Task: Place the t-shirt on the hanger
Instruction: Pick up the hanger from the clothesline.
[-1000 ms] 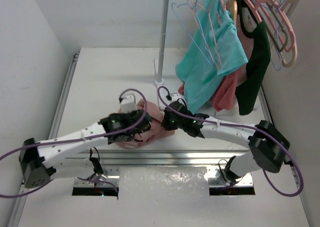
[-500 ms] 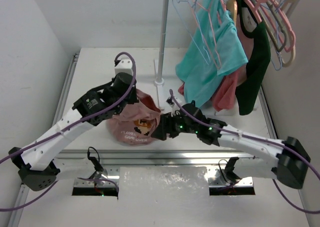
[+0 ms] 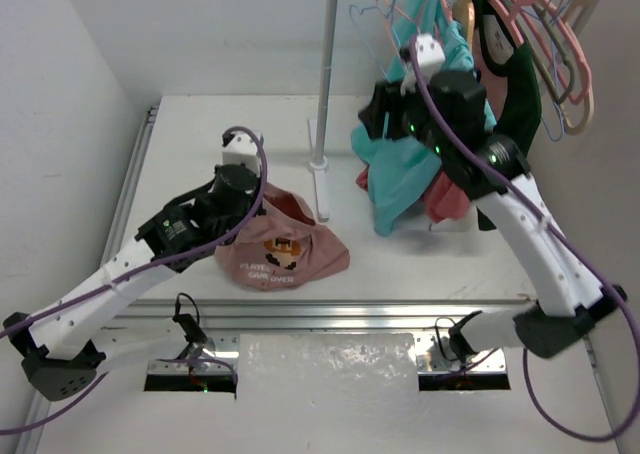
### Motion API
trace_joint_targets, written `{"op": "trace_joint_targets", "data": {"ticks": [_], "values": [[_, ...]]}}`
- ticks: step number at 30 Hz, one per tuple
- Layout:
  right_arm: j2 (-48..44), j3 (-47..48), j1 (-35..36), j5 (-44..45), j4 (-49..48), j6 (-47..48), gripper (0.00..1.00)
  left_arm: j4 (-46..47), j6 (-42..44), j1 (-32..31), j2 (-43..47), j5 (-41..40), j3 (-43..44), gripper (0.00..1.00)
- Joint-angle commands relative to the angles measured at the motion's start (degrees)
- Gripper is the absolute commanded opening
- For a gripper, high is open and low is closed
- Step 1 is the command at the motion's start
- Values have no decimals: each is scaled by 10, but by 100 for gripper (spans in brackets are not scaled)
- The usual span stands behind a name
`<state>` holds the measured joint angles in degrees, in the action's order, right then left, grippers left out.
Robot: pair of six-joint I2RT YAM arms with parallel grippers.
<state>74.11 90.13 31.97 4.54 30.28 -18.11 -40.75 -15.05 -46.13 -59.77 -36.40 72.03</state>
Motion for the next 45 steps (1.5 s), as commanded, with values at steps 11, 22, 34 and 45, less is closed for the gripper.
{"op": "trace_joint_targets", "data": {"ticks": [11, 22, 34, 45], "values": [[199, 322, -60, 53, 53, 152, 71, 77, 1, 6, 74, 26, -137, 0], [246, 349, -110, -11, 51, 161, 68, 70, -9, 23, 42, 56, -134, 0], [287, 340, -116, 37, 8, 167, 0, 78, -10, 32, 49, 63, -128, 0], [142, 321, -116, 28, -23, 150, 0, 18, -2, 32, -32, 63, 48, 0]]}}
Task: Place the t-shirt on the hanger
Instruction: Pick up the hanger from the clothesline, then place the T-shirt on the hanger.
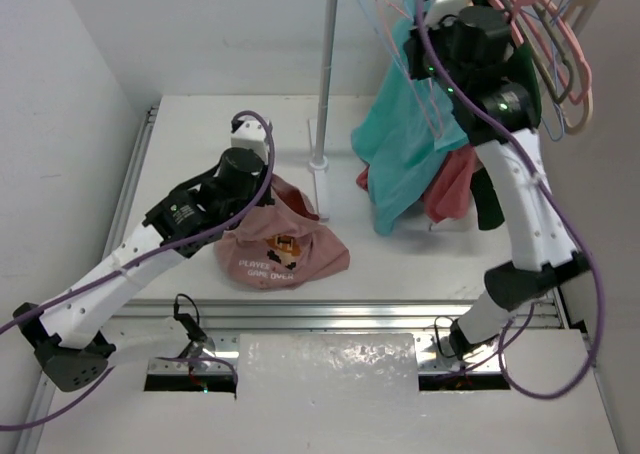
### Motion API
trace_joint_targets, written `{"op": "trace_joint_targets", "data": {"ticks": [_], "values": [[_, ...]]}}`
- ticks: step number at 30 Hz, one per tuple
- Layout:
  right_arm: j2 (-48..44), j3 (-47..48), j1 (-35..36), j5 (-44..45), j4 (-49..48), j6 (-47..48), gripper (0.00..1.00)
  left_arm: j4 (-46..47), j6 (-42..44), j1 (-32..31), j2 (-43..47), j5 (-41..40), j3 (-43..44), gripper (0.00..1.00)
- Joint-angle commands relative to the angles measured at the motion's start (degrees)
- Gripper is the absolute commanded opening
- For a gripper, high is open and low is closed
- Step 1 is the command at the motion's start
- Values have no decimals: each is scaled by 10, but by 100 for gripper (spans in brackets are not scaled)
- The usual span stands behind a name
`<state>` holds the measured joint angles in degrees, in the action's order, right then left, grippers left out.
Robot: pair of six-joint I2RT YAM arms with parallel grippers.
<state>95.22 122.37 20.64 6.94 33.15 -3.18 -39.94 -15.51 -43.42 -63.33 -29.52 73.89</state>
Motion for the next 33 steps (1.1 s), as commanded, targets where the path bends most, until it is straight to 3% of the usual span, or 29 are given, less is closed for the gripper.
{"op": "trace_joint_targets", "data": {"ticks": [1, 4, 5, 10, 11, 14, 17, 21, 25, 31, 33], "values": [[-77, -12, -3, 9, -47, 6, 0, 12, 1, 5, 2, -8, 32, 0], [-123, -67, -3, 15, 17, 12, 0, 5, -6, 5, -12, -8, 50, 0], [-142, -89, -2, -21, 53, 3, 0, 7, -3, 4, -14, -5, 53, 0], [-319, -351, -3, -137, 82, -33, 0, 54, 47, 5, 5, -49, 35, 0], [-345, -427, -2, -184, 71, -38, 0, 64, 53, 5, 12, -54, 28, 0], [-435, -518, -2, -295, 47, -38, 0, 89, 74, 5, 36, -51, 9, 0], [-486, -612, 0, -462, 22, -44, 0, 67, 97, 5, 37, -34, 18, 0], [-529, -678, 3, -524, -54, -86, 0, 51, 88, 5, 43, -19, 17, 0], [-550, -682, 3, -565, -78, -97, 0, 46, 74, 4, 45, 8, 8, 0], [-560, -659, 4, -534, -69, -90, 0, 39, 57, 5, 40, 28, -13, 0], [-556, -662, 4, -527, -82, -101, 0, 46, 56, 4, 42, 67, -17, 0]]}}
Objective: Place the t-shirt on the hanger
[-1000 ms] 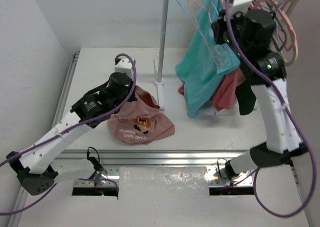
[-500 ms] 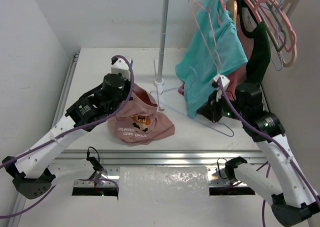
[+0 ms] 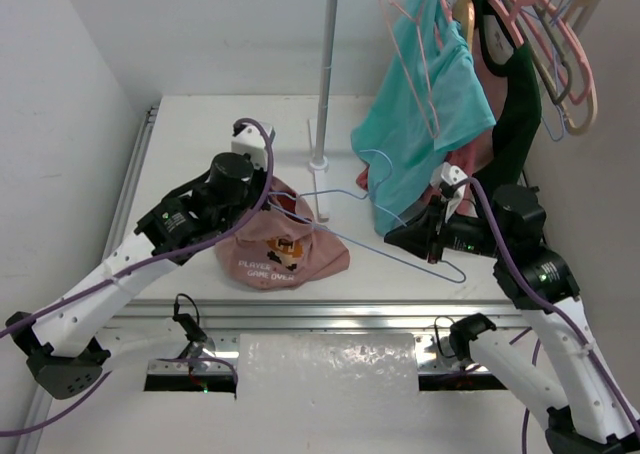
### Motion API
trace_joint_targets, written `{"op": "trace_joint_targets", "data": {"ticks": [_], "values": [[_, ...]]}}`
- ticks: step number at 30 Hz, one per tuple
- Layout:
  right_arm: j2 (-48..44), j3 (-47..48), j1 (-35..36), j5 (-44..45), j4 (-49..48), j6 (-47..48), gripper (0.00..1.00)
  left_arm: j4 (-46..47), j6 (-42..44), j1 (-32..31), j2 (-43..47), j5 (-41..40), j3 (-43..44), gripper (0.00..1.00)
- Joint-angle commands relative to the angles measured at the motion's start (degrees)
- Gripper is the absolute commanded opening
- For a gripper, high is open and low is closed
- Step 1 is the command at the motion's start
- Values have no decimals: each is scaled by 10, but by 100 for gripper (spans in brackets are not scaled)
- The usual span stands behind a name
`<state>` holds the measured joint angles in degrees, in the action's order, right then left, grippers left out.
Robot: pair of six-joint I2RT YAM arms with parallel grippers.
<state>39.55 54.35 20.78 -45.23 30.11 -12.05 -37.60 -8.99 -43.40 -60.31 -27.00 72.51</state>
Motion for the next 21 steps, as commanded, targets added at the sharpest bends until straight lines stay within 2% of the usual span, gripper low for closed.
{"op": "trace_joint_targets", "data": {"ticks": [1, 5, 9, 11, 14, 17, 21], "values": [[7, 16, 2, -5, -61, -14, 0, 25, -10, 5, 12, 55, -4, 0], [33, 1, 2, 43, -85, -14, 0, 28, -23, 4, 12, 107, 1, 0], [55, 3, 2, 55, -93, -20, 0, 27, -34, 4, 11, 115, 4, 0], [62, 6, 2, 101, -80, -15, 0, 18, -38, 5, 4, 112, 11, 0], [58, 23, 2, 121, -57, 2, 0, -2, -40, 5, -5, 65, 23, 0], [53, 37, 2, 84, -35, 6, 0, -18, -47, 5, -16, -2, 32, 0], [54, 51, 2, 111, 6, 21, 0, -23, -62, 5, -23, -59, 37, 0]]}}
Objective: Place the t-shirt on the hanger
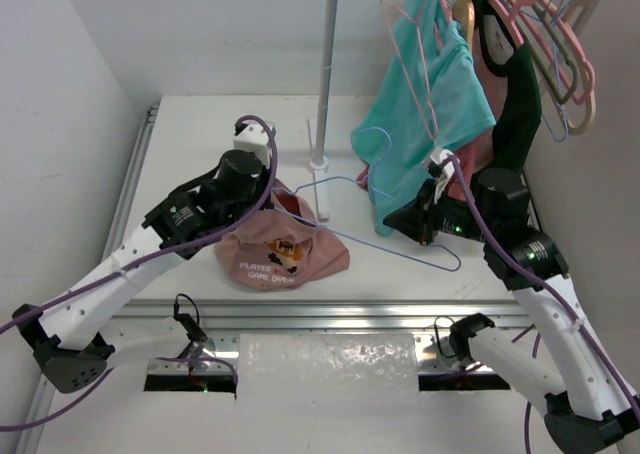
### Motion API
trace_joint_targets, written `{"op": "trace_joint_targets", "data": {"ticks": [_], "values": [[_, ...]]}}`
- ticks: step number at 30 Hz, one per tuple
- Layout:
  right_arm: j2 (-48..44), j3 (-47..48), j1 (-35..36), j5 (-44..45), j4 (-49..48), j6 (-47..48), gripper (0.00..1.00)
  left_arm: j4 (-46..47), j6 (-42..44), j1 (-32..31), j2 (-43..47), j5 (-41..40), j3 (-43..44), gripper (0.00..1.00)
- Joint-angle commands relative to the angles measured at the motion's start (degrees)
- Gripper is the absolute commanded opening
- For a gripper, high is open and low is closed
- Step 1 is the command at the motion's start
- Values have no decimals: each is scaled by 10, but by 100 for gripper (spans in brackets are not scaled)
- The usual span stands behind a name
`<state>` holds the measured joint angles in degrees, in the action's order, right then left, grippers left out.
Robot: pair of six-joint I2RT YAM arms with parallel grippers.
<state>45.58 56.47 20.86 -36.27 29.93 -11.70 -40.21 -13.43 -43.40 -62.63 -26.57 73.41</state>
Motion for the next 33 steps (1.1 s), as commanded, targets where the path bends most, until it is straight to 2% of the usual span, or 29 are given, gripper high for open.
{"op": "trace_joint_targets", "data": {"ticks": [1, 12, 16, 17, 23, 33], "values": [[-8, 29, 1, 24, 11, 19, 0, 4, -18, 5, 1, -68, 28, 0], [-6, 39, 1, 23, 14, 27, 0, 4, -7, 4, 15, -29, 24, 0], [19, 29, 1, -28, -12, 9, 0, 24, -6, 5, 23, 23, 16, 0], [23, 24, 1, -62, -27, 5, 0, 27, -6, 5, 23, 27, 15, 0], [31, 19, 3, -104, -60, -18, 0, 30, -11, 5, 8, 27, 23, 0], [26, 45, 5, -147, -1, 14, 0, -29, -38, 5, -27, -109, 52, 0]]}}
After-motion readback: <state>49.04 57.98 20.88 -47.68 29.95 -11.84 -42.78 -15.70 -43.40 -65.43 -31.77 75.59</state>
